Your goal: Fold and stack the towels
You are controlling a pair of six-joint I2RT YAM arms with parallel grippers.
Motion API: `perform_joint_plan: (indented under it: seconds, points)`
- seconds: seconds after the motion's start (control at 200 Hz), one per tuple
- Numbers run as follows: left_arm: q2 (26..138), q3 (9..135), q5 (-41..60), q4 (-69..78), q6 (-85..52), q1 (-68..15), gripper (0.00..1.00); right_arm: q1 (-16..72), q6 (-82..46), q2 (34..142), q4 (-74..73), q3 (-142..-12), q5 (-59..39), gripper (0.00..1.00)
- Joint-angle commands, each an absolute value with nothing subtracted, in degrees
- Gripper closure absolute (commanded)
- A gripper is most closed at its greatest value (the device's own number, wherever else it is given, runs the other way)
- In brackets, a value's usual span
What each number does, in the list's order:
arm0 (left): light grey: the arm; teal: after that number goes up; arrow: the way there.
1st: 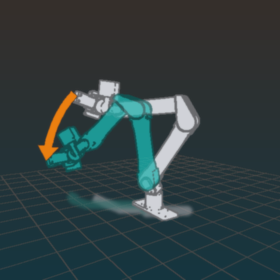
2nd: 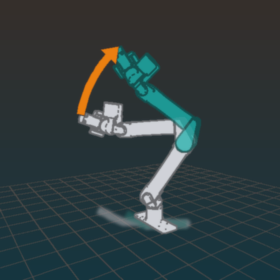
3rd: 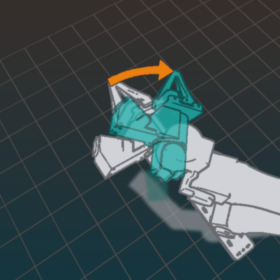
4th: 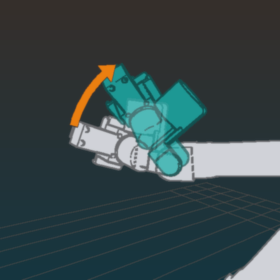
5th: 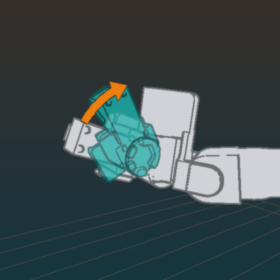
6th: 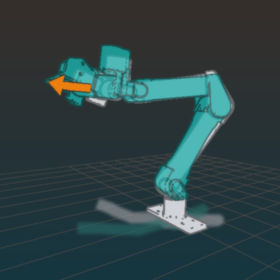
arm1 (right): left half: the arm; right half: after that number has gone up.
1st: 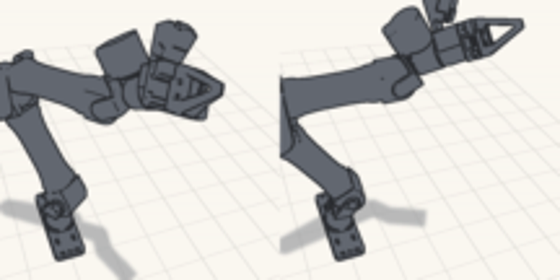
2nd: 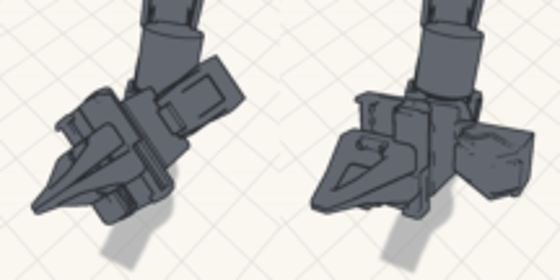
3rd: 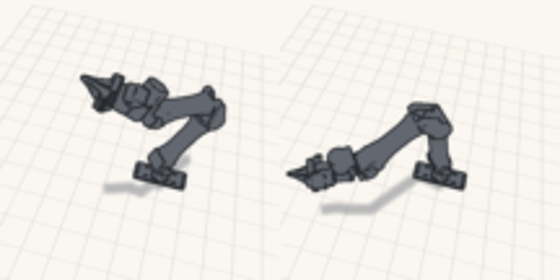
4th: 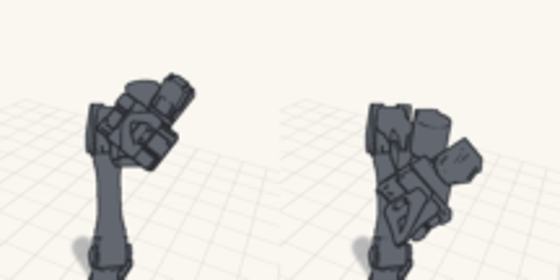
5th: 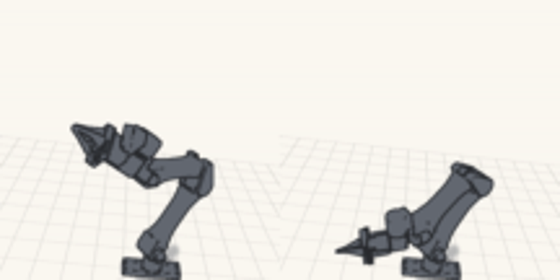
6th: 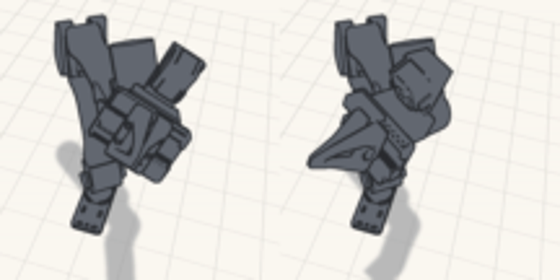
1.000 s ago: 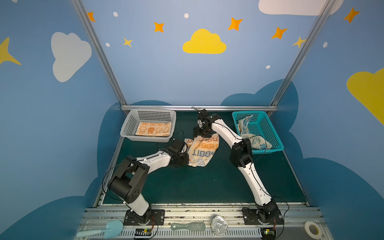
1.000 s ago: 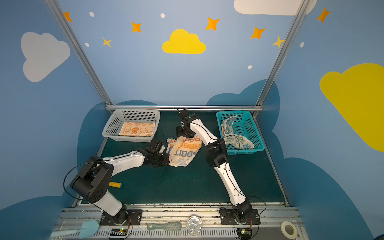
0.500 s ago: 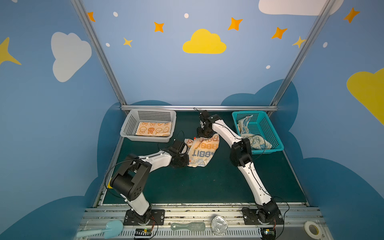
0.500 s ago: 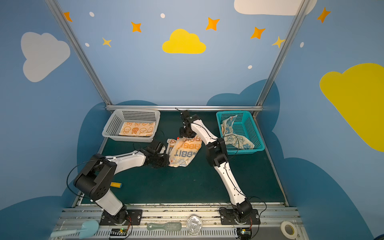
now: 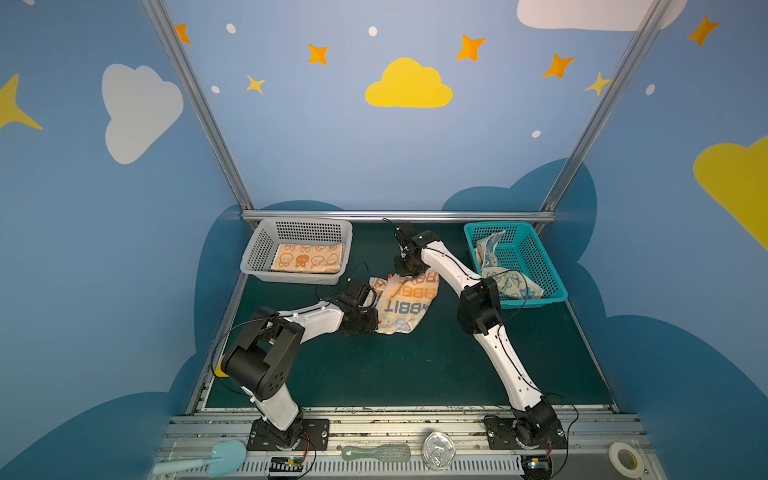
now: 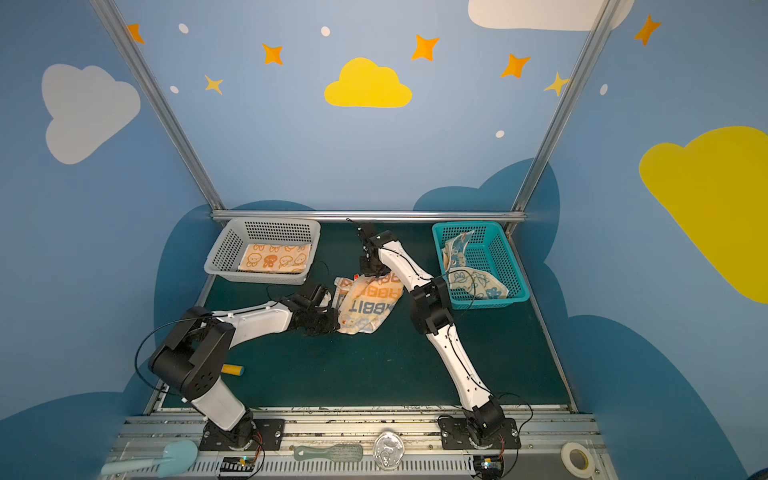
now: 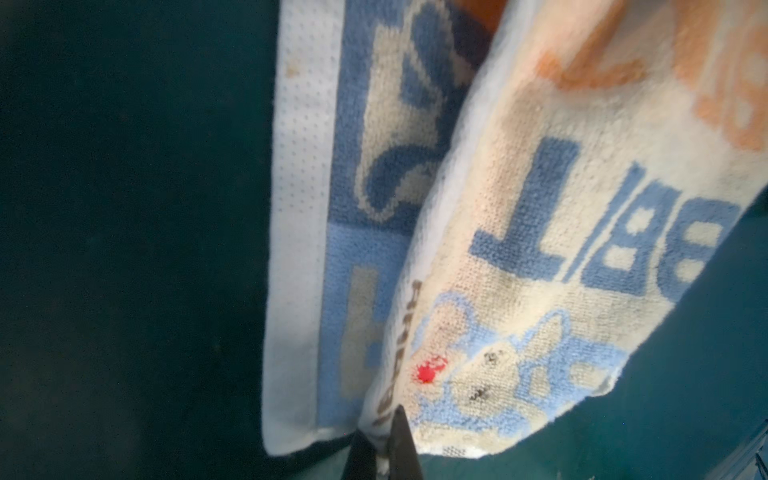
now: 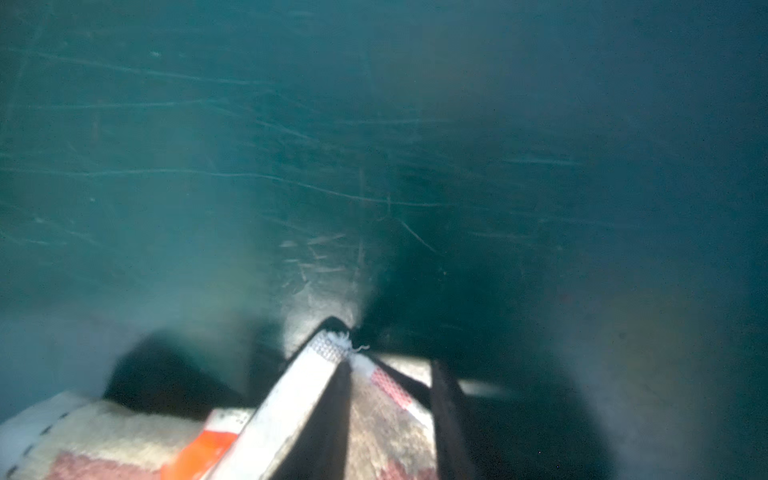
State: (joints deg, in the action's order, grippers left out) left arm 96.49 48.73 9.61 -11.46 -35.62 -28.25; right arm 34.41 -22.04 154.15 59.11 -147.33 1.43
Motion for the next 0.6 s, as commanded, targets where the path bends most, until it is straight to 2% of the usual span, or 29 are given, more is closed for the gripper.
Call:
perform_joint_plan:
  seconds: [0.0,0.37,0.596]
  points:
    - [98.3,49.9,9.3,-13.0,-34.3,-28.0,0.97,35.3,-21.2,156.7,58.8,-147.6,-1.1,0.72]
    - [100.1,51.2,9.1,-14.8,-33.6,-28.0,0.97,34.6,-26.6,151.2,53.0,-146.0,-9.3,0.55]
    - [101.0,51.3,9.5,-14.5,-33.8,-28.1,0.97,34.7,-28.0,148.4,52.3,-145.2,-7.7,0.54]
